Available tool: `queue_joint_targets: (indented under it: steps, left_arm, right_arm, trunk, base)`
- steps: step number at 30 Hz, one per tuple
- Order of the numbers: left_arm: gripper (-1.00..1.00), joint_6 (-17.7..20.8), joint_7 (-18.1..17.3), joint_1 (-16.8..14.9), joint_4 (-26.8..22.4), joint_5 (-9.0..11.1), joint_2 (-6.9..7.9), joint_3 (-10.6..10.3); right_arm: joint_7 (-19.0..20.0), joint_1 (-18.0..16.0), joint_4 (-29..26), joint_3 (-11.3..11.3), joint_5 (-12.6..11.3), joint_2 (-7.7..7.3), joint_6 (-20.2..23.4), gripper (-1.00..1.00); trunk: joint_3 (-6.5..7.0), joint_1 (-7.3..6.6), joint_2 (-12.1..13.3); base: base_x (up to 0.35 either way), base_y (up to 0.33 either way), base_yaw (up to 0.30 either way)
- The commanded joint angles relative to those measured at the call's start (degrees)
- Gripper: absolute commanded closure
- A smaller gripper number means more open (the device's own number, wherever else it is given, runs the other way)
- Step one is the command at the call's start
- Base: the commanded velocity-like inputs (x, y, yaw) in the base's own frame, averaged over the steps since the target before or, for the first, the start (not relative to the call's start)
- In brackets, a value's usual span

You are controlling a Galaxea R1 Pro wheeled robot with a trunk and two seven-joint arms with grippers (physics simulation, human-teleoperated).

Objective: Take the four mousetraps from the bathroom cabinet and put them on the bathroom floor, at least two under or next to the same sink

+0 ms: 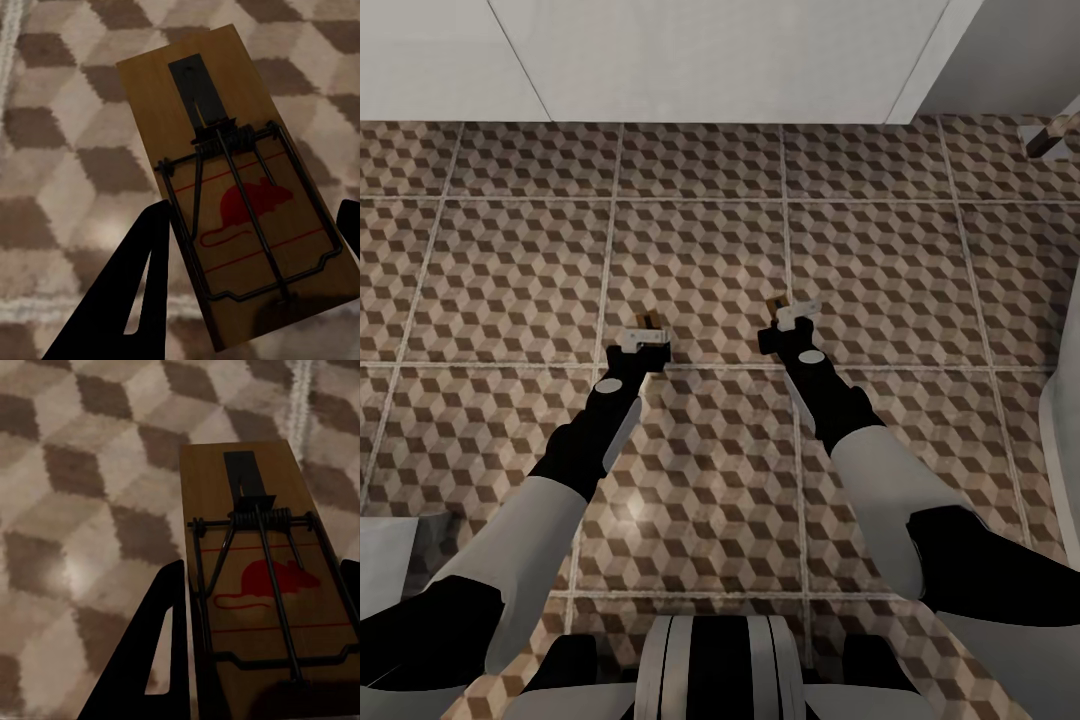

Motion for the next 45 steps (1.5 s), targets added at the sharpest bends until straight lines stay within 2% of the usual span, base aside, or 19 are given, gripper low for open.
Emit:
queue_joint_targets:
  steps: [1, 28, 45]
  left_arm:
    - [1.0, 0.3, 0.4, 0.0, -0.1, 0.4, 0.04, -0.2]
    - [1.0, 0.2, 0.5, 0.2, 0.4, 0.4, 0.11, -0.3]
    - [1.0, 0.2, 0.4, 0.2, 0.5, 0.4, 0.13, -0.3]
  right_arm:
    - [-0.3, 0.0, -0.1, 0.2, 0.5, 0.0, 0.5, 1.0]
    - [-0.2, 0.0, 0.8, 0.1, 0.5, 0.0, 0.4, 1.0]
    - [-0.2, 0.0, 1.0, 0.1, 0.5, 0.0, 0.1, 1.0]
  trunk:
    - [-0.03, 0.02, 0.0]
    - [-0.03, 0.33, -0.2]
    - [-0.03, 0.33, -0.2]
  base:
    - [0.0, 0.0, 0.0]
    - [0.006, 0.0, 0.0]
    - [0.298, 0.0, 0.0]
